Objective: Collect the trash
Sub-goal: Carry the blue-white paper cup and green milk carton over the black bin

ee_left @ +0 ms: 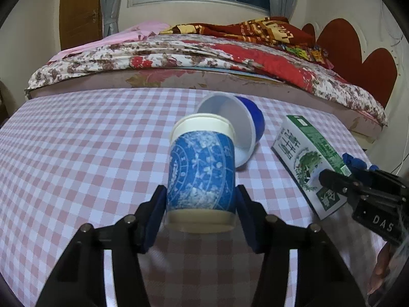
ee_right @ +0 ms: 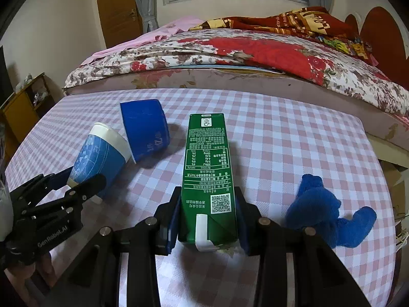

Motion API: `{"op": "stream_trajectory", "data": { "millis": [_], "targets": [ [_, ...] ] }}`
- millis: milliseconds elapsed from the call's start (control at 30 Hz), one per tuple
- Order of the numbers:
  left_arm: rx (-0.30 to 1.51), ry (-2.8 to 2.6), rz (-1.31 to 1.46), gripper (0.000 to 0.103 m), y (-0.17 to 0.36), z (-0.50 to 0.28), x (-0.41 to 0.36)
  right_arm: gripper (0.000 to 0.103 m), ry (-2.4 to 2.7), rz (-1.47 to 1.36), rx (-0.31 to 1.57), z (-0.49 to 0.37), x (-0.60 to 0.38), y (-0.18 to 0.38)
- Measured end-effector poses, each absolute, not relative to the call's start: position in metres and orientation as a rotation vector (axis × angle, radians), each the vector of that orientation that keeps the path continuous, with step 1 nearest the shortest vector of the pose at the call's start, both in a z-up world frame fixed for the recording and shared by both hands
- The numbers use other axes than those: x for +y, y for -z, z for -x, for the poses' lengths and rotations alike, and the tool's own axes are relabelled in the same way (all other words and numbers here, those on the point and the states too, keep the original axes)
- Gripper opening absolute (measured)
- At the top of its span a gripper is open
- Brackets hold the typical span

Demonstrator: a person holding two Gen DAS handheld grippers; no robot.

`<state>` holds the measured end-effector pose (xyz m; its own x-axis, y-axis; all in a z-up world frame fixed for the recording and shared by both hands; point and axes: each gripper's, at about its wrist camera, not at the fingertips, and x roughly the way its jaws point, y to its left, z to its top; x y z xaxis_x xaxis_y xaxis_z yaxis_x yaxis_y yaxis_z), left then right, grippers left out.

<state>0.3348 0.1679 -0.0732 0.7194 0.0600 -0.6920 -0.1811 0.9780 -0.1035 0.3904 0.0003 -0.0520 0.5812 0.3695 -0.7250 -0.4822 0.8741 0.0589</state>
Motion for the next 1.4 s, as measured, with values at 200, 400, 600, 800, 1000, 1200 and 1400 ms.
{"op": "stream_trajectory", "data": {
  "millis": [200, 400, 600, 800, 1000, 1200, 1400],
  "targets": [
    [0.749, -0.152, 0.162, 0.055, 0.069, -0.318, 0.172, 0.040, -0.508, 0.149, 0.792, -0.378, -0.005, 0.042],
    [0.735, -0.157, 0.164, 0.055, 0.060, -0.295, 0.172, 0.040, -0.515, 0.151, 0.770, -0.355, -0.011, 0.028],
    [0.717, -0.158, 0.159, 0.055, 0.050, -0.260, 0.165, 0.040, -0.523, 0.147, 0.743, -0.325, -0.021, 0.015],
    [0.707, -0.149, 0.155, 0.055, 0.042, -0.228, 0.156, 0.039, -0.525, 0.146, 0.706, -0.288, -0.033, -0.003],
    [0.687, -0.121, 0.151, 0.055, 0.032, -0.199, 0.137, 0.039, -0.503, 0.120, 0.670, -0.253, -0.062, -0.019],
    [0.676, -0.068, 0.138, 0.055, 0.028, -0.181, 0.110, 0.040, -0.448, 0.080, 0.657, -0.218, -0.109, -0.025],
    [0.669, 0.011, 0.105, 0.055, 0.025, -0.172, 0.071, 0.040, -0.388, 0.053, 0.654, -0.189, -0.153, -0.025]
  ]
}}
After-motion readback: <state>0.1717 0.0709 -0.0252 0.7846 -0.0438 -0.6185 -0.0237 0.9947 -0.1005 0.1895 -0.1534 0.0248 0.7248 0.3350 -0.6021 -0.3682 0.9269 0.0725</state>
